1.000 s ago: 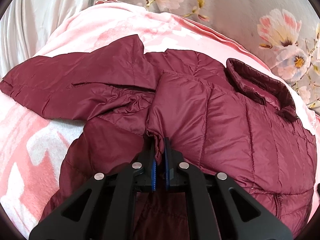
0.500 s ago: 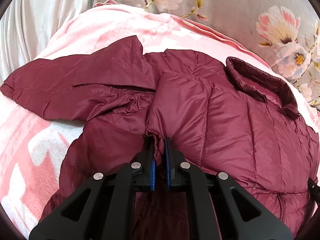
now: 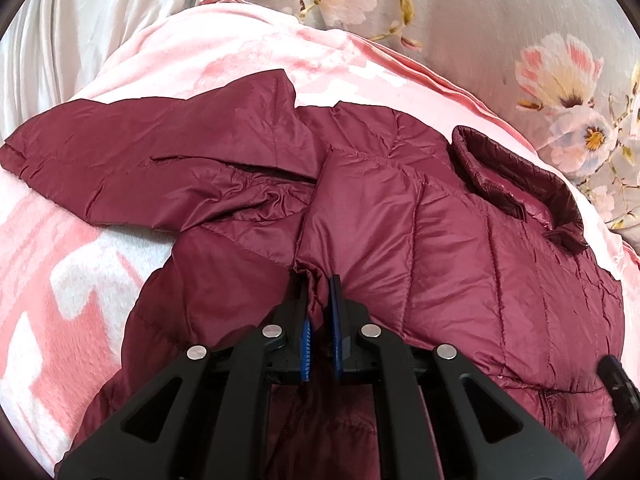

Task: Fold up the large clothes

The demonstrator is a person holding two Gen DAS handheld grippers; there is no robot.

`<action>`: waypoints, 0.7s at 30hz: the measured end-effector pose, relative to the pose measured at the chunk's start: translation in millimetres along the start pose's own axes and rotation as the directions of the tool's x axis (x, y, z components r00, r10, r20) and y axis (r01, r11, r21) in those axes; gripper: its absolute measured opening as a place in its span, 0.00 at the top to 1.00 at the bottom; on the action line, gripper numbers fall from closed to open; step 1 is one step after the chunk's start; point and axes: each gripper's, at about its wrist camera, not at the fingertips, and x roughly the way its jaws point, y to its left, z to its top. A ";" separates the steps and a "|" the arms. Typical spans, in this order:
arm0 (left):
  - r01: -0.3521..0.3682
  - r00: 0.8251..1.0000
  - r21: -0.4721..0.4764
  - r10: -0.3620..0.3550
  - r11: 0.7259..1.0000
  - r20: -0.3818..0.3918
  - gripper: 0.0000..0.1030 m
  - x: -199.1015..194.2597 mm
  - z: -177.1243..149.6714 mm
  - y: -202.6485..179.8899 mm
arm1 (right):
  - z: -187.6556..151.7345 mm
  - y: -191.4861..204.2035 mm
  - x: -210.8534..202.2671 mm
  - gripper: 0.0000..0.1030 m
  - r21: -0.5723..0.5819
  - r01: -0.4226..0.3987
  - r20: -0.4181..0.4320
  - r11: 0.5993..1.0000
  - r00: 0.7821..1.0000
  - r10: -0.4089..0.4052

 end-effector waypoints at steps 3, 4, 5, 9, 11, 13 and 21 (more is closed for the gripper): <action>0.005 1.000 0.006 -0.005 1.000 -0.004 0.92 -0.5 -0.6 0.5 | -3.6 25.8 18.3 0.86 -0.040 -0.033 -0.054 0.999 0.998 0.030; 0.007 1.000 0.007 -0.007 1.000 -0.005 0.92 -0.8 -0.8 0.7 | -7.2 29.1 26.1 0.86 -0.041 -0.036 -0.081 0.998 0.996 0.033; 0.012 1.000 0.009 -0.012 1.000 -0.007 0.91 -1.3 -1.3 1.3 | -10.1 31.2 31.7 0.86 -0.045 -0.031 -0.098 0.998 0.995 0.027; 0.050 0.999 0.001 -0.050 0.999 -0.013 0.89 -7.1 -4.1 6.2 | -12.2 24.1 35.3 0.86 -0.033 -0.046 -0.094 0.998 0.995 0.043; 0.089 0.996 -0.022 -0.090 0.996 -0.022 0.86 -14.2 -6.4 15.0 | -17.1 26.8 33.9 0.86 -0.046 -0.034 -0.087 0.998 0.996 0.030; 0.144 0.989 -0.052 -0.146 0.988 -0.031 0.78 -25.6 -7.8 28.5 | -18.4 31.1 32.8 0.86 -0.071 -0.011 -0.081 0.997 0.997 0.005; 0.074 0.991 -0.188 -0.050 0.979 0.127 0.30 -88.7 23.9 149.6 | -16.6 38.5 35.8 0.86 -0.102 0.019 -0.075 0.995 0.997 -0.027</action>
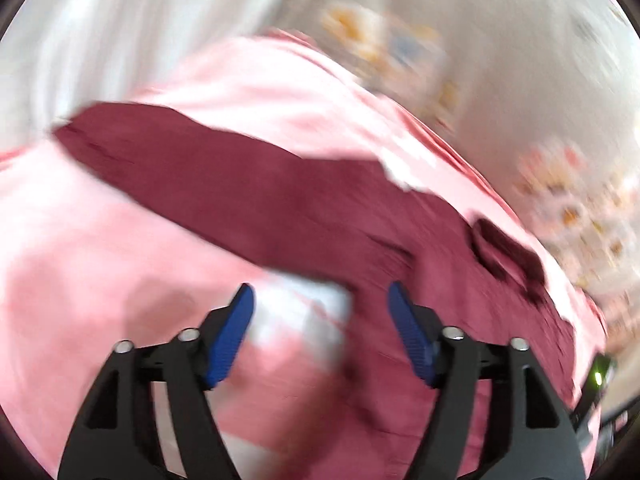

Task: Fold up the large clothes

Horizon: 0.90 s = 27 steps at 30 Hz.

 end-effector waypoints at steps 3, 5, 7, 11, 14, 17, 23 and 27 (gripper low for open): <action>-0.114 0.992 -0.116 0.119 0.987 0.030 0.29 -0.6 30.2 61.7 | 0.0 2.1 -0.3 0.86 -0.010 0.013 0.001 1.000 1.000 -0.013; -0.164 0.985 -0.220 0.172 0.962 0.019 0.29 5.5 47.9 107.3 | 0.2 2.4 -0.4 0.86 -0.014 0.018 0.002 1.000 1.000 -0.018; -0.178 0.982 -0.315 0.190 0.932 0.007 0.29 13.7 61.8 144.7 | 0.2 2.7 -0.5 0.86 -0.016 0.020 0.003 1.000 1.000 -0.020; -0.200 0.977 -0.439 0.212 0.876 -0.022 0.29 37.2 85.1 193.1 | 0.2 3.2 -0.6 0.86 -0.012 0.017 0.004 1.000 1.000 -0.017; -0.163 0.983 -0.469 0.183 0.868 -0.003 0.40 51.5 97.7 201.3 | 0.0 2.9 -0.6 0.86 -0.015 0.019 0.004 1.000 1.000 -0.019; -0.142 0.989 -0.445 0.150 0.884 -0.018 0.96 67.9 109.3 189.4 | 0.0 3.1 -0.9 0.86 -0.017 0.024 0.005 1.000 1.000 -0.024; -0.073 0.988 -0.241 0.103 0.968 0.114 1.00 30.7 133.6 99.2 | 0.4 1.2 -1.6 0.86 -0.009 0.017 0.008 1.000 1.000 -0.017; 0.064 0.972 -0.030 -0.056 0.997 0.230 1.00 -21.8 138.0 -16.1 | 1.4 -6.2 -7.8 0.83 0.029 0.013 0.033 1.000 0.999 -0.014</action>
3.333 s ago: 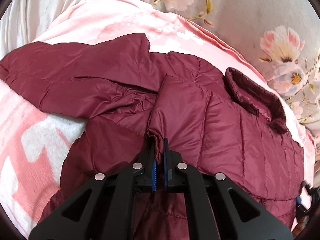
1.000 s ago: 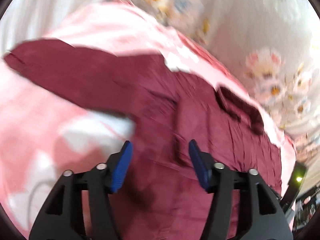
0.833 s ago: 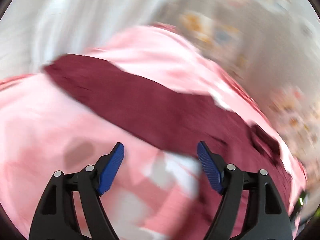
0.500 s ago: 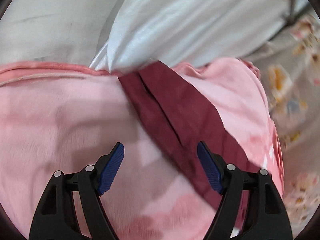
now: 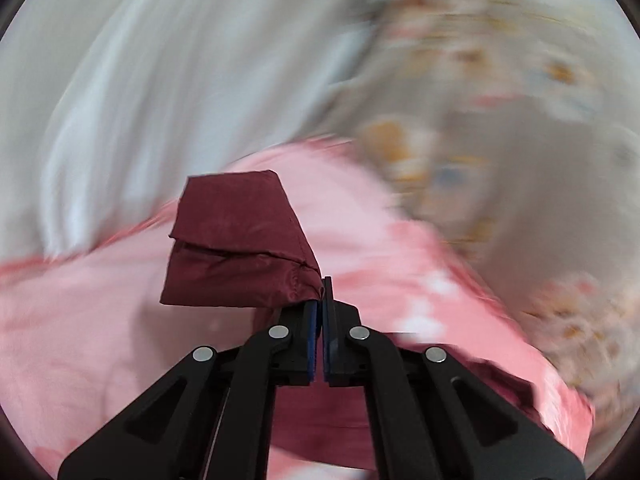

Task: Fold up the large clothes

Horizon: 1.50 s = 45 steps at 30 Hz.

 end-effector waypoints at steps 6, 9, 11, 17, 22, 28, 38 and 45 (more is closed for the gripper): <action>0.299 0.954 0.269 -0.291 0.916 -0.072 1.00 -49.3 -55.7 -185.6 | -16.2 -34.3 -49.7 0.79 0.159 -0.084 0.101 0.984 0.992 0.069; 0.392 0.918 0.328 -0.345 0.859 -0.194 1.00 -48.4 -115.3 -248.9 | -31.3 -52.8 -74.7 0.79 0.182 -0.114 0.118 0.977 0.989 0.093; 0.420 0.901 0.349 -0.341 0.838 -0.267 0.97 -38.2 -153.2 -275.9 | -42.1 -67.8 -91.3 0.78 0.190 -0.105 0.133 0.976 0.988 0.080; 0.443 0.852 0.349 -0.267 0.825 -0.450 0.52 -3.9 -257.6 -298.5 | -68.9 -103.3 -108.6 0.66 0.184 -0.028 0.112 0.983 0.994 0.007; 0.429 0.854 0.256 -0.296 0.866 -0.428 0.23 -7.4 -251.4 -251.8 | -69.7 -123.3 -111.4 0.47 0.204 -0.062 0.126 0.977 0.991 0.037; 0.245 0.922 0.107 -0.198 0.964 -0.333 0.16 7.4 -196.0 -151.2 | -36.4 -135.3 -92.4 0.42 0.281 -0.147 0.144 0.949 0.983 0.109; 0.047 0.901 -0.182 -0.120 0.982 -0.417 0.26 69.5 -183.1 -41.4 | 3.0 -129.5 -23.0 0.80 0.312 -0.096 0.018 0.945 0.995 0.095; -0.072 0.912 -0.148 0.005 0.986 -0.409 0.71 91.0 -172.1 -39.3 | 51.6 -127.7 -83.4 0.98 0.260 -0.199 0.248 0.945 0.959 0.134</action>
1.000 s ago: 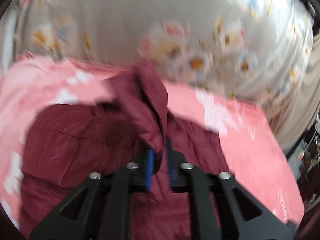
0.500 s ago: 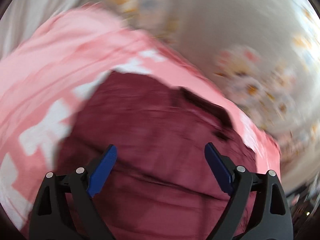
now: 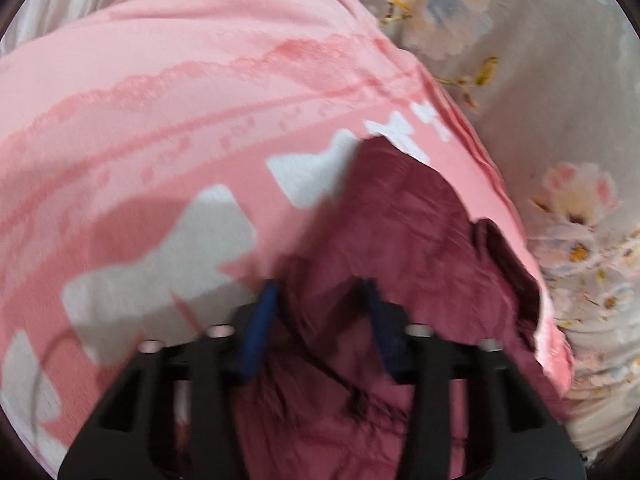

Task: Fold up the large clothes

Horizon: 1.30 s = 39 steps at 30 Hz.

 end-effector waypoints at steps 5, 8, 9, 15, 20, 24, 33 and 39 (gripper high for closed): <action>-0.059 0.998 0.043 0.058 0.997 0.027 0.93 3.2 -4.6 0.7 | -2.1 -6.9 11.1 0.98 -0.057 0.052 -0.033 0.997 0.998 -0.054; -0.085 0.996 0.061 0.082 0.995 0.046 0.94 3.3 -9.7 1.9 | -30.1 -23.9 50.1 0.98 -0.061 0.114 -0.154 0.992 0.981 -0.122; -0.097 0.994 0.070 0.093 0.993 0.056 0.94 2.6 -11.3 2.0 | -39.0 -29.9 58.8 0.98 -0.059 0.131 -0.179 0.990 0.974 -0.139; -0.168 0.983 0.144 0.154 0.975 0.102 0.95 2.9 -19.4 -6.8 | -62.3 -40.6 76.0 0.99 -0.080 0.155 -0.225 0.985 0.960 -0.169; -0.208 0.975 0.177 0.189 0.962 0.118 0.94 5.2 -21.5 -10.8 | -68.0 -34.3 81.4 0.98 -0.117 0.175 -0.234 0.978 0.952 -0.199; -0.229 0.970 0.200 0.206 0.953 0.129 0.94 3.2 -23.0 -15.6 | -63.9 -33.7 77.0 0.96 -0.128 0.173 -0.236 0.977 0.951 -0.200; -0.083 0.971 0.295 0.011 0.952 0.238 0.94 -79.7 -19.2 -75.4 | -11.1 15.6 24.4 0.89 -0.100 0.021 -0.090 0.995 0.996 -0.030; -0.047 0.991 0.426 -0.012 0.904 0.136 0.92 -33.1 -23.9 -164.8 | -2.2 46.5 86.9 0.89 -0.109 -0.034 -0.182 0.993 0.983 0.014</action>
